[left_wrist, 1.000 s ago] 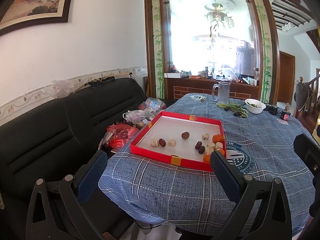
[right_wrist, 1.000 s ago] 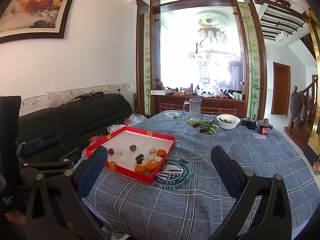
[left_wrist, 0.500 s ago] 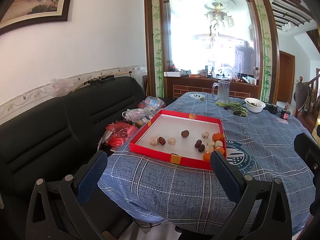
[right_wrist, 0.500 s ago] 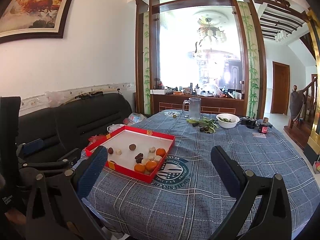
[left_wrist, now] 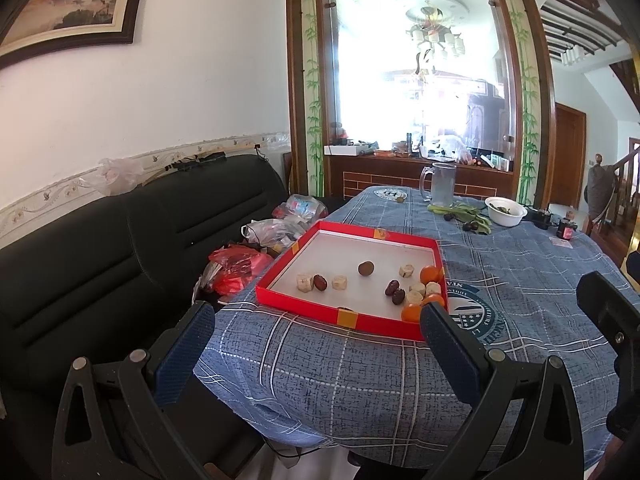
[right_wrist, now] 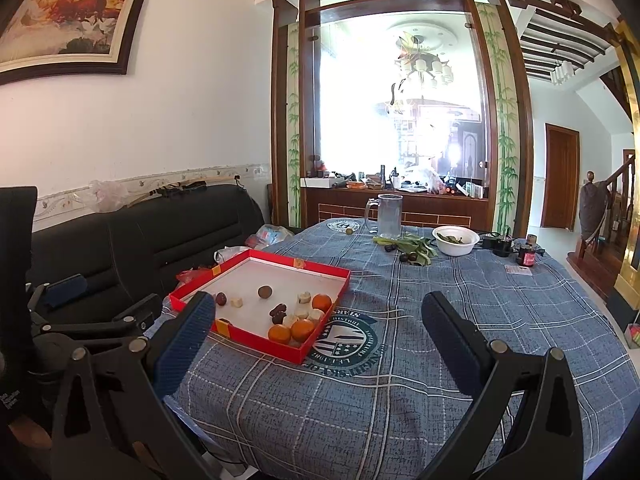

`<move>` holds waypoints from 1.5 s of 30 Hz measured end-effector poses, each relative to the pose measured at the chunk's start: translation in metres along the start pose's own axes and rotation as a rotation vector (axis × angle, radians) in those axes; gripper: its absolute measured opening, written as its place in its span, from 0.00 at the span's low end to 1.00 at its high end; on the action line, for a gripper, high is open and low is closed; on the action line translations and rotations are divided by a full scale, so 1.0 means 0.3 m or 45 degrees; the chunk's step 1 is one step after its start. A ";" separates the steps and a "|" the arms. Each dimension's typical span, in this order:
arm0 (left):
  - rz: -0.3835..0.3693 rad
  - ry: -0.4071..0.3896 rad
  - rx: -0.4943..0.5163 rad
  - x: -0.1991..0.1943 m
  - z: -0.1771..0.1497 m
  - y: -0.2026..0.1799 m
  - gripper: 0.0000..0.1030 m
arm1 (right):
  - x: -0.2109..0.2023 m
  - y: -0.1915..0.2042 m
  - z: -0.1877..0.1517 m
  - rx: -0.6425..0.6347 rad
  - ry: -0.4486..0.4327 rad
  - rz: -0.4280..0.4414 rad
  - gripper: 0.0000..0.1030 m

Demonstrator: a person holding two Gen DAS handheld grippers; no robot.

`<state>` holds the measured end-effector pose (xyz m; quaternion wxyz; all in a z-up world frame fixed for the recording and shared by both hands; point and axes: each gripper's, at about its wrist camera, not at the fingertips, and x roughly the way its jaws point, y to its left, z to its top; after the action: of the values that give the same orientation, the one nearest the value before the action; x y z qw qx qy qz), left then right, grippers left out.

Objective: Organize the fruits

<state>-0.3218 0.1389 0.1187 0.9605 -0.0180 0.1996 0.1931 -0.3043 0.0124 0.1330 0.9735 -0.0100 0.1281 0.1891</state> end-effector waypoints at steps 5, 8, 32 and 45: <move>-0.007 -0.001 0.002 -0.003 0.001 -0.001 1.00 | 0.001 0.000 0.000 -0.002 0.001 0.000 1.00; -0.008 0.002 -0.001 -0.003 0.002 0.000 1.00 | 0.000 0.001 -0.001 -0.001 0.000 0.001 1.00; -0.031 0.023 -0.011 0.008 0.002 0.015 1.00 | 0.004 -0.022 -0.007 -0.017 0.017 -0.097 1.00; -0.035 0.025 -0.007 0.013 -0.003 0.014 1.00 | -0.005 -0.011 -0.003 -0.045 0.013 -0.135 1.00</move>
<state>-0.3204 0.1440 0.1165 0.9610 -0.0251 0.2082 0.1804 -0.3046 0.0088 0.1323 0.9812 -0.0349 0.1291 0.1395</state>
